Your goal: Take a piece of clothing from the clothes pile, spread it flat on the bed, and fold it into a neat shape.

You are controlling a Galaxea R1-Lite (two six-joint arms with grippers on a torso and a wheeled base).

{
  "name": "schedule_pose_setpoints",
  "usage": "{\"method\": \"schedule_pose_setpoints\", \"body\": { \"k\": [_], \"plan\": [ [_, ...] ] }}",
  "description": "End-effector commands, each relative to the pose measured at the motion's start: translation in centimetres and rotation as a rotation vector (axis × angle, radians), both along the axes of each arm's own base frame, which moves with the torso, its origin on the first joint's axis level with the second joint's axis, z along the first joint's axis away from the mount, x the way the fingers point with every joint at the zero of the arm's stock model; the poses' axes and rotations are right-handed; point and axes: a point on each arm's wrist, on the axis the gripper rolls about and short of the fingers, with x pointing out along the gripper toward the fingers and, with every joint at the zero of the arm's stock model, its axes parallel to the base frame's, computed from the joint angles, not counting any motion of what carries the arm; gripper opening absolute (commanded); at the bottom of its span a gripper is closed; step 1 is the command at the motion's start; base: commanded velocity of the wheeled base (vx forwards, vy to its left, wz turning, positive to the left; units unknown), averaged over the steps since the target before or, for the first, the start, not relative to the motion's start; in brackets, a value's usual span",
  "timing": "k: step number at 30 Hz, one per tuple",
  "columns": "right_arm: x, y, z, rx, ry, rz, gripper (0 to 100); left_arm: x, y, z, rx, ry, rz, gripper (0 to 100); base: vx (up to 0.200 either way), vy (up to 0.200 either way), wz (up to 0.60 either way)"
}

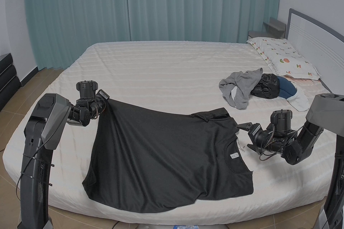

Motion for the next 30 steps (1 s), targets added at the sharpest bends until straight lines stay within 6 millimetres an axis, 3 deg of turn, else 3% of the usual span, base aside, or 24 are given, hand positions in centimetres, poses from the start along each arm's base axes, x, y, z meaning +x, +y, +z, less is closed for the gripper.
{"method": "schedule_pose_setpoints", "body": {
  "k": [1,10,17,30],
  "plan": [
    [0.7,0.0,-0.6,-0.001,0.0,-0.004,100,0.4,0.8,-1.5,0.001,0.012,0.016,0,0.0,0.0,0.0],
    [3.8,0.5,-0.6,-0.008,-0.063,0.003,100,0.2,0.7,-1.8,0.002,0.029,0.016,0,0.0,0.0,0.0],
    [7.4,1.5,-2.4,-0.119,-0.034,0.069,100,0.0,0.9,-1.3,0.025,0.031,0.051,0,0.0,0.0,0.0],
    [11.6,1.6,-4.4,-0.168,-0.024,0.081,100,-0.9,0.6,-1.0,0.048,0.064,0.036,0,0.0,0.0,0.0]
  ]
}}
